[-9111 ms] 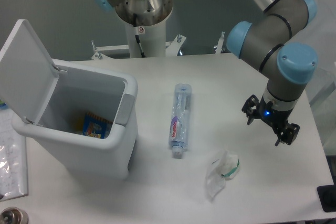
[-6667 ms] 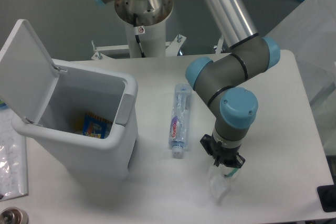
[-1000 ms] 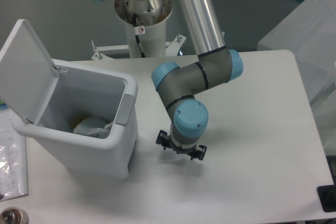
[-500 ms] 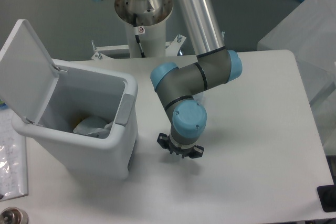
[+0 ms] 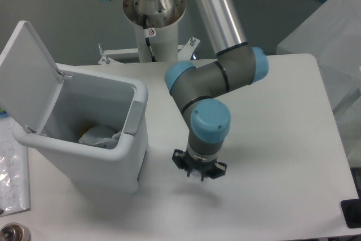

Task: Place the trash in the trash can
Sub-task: 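Rotate the gripper and close it around the bottle's end, then lift the bottle and carry it over the white bin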

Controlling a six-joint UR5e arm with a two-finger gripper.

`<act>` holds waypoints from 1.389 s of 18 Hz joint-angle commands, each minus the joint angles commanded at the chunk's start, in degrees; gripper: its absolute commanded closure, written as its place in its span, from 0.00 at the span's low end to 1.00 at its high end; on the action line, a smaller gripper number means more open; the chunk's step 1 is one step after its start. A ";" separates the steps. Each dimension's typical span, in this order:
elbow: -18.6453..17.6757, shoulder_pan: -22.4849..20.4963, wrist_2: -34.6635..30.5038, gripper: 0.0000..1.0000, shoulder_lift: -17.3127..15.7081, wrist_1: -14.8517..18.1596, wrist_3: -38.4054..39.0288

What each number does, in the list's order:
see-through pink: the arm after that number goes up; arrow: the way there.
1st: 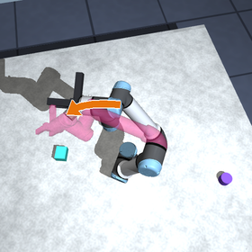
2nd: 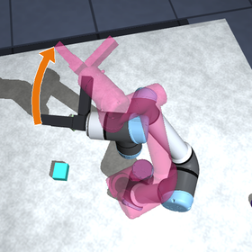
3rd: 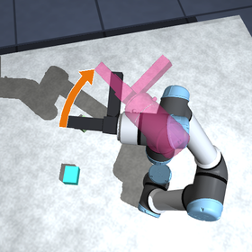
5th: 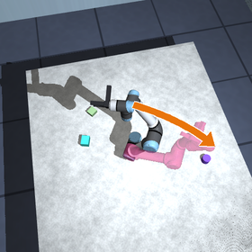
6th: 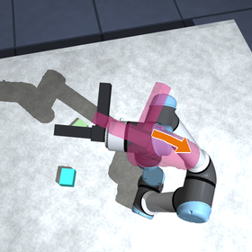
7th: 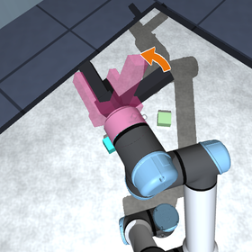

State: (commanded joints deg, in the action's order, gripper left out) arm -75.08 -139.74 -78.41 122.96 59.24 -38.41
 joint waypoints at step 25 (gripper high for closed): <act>5.91 -4.57 50.72 0.98 -15.81 -9.41 5.27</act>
State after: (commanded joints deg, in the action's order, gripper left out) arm -69.17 -144.32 -27.70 107.15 49.83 -33.14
